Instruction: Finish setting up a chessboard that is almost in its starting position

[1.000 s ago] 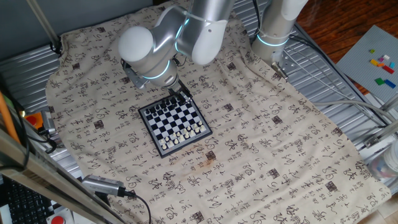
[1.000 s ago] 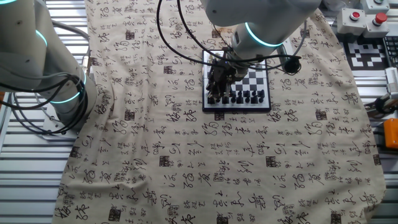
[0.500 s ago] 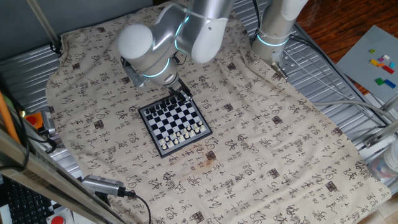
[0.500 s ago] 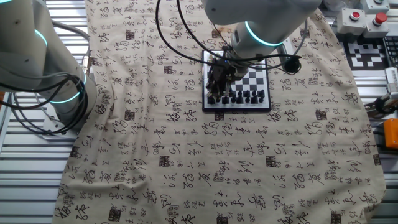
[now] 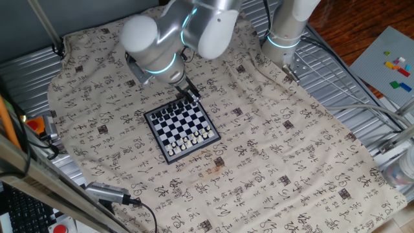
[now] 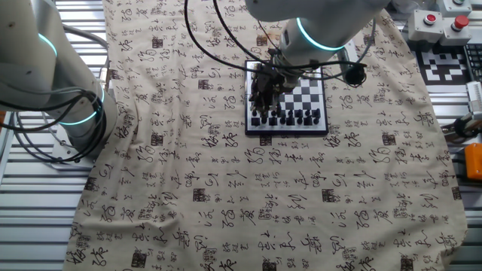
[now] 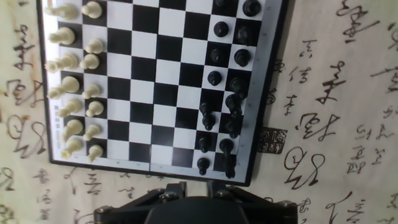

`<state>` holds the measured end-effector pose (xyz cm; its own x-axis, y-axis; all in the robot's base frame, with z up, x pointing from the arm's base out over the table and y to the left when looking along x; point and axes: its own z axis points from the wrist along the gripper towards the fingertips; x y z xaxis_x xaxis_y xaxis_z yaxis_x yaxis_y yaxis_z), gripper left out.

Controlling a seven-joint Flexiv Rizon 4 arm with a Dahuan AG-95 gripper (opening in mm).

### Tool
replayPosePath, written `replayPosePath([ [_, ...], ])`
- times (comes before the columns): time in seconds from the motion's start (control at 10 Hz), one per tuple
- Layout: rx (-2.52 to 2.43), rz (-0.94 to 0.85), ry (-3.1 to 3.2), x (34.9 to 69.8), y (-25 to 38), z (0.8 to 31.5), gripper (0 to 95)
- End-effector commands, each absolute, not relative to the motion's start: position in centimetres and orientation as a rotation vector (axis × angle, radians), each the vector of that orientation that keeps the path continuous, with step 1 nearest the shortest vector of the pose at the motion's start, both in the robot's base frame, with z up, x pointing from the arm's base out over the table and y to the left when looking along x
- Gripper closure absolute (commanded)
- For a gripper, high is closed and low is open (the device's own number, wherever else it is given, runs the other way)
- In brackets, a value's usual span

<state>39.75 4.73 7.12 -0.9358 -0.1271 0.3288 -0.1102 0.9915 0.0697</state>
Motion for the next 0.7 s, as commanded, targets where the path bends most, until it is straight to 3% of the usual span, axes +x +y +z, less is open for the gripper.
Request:
replayPosePath([
  [0.1,0.178,-0.091,-2.803,41.3,5.3,9.2,95.0],
  [0.3,0.215,-0.101,-2.855,44.6,6.9,11.9,95.0],
  [0.7,0.278,-0.09,-2.956,50.8,12.9,13.7,95.0],
])
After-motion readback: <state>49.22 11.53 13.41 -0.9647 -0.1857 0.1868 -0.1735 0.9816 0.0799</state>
